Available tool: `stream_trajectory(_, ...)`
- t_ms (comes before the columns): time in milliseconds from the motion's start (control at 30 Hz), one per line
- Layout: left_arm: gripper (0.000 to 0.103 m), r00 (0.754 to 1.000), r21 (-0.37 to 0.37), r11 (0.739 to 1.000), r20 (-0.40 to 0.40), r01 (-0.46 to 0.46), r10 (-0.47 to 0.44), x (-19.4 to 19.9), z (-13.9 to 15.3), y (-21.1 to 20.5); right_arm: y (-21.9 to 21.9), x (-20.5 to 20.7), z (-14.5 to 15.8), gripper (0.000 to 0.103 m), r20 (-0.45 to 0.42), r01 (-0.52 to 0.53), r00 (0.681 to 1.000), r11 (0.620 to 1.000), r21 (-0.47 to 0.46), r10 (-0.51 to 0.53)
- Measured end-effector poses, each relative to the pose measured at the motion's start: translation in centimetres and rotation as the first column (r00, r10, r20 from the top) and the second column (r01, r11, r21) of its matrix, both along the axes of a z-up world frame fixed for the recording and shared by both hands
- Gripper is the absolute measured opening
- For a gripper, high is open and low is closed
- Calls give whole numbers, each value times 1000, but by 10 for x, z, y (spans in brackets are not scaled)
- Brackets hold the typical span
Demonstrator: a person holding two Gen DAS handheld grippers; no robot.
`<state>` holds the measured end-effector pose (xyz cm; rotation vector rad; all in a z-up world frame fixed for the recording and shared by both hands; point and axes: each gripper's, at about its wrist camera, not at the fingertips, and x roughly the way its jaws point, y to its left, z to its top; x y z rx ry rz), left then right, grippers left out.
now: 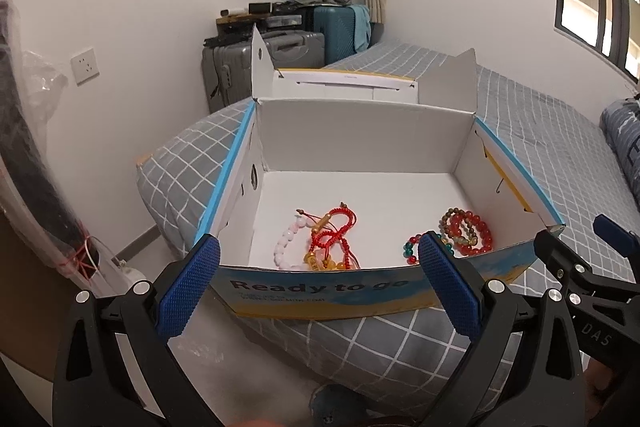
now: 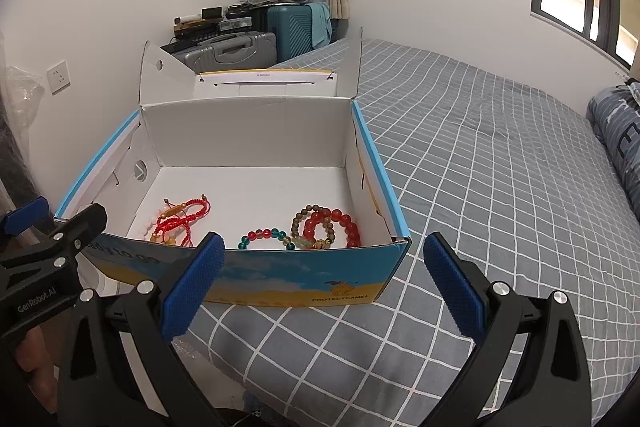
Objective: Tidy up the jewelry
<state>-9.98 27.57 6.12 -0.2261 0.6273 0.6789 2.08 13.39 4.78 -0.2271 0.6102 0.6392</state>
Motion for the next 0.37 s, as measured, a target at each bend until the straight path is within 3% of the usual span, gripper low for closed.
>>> stream_trajectory(367,97,1000,-42,999,-12,20,-21,2,-4,0,1,-1,0,96,-3,-1,1000,1000,2,1)
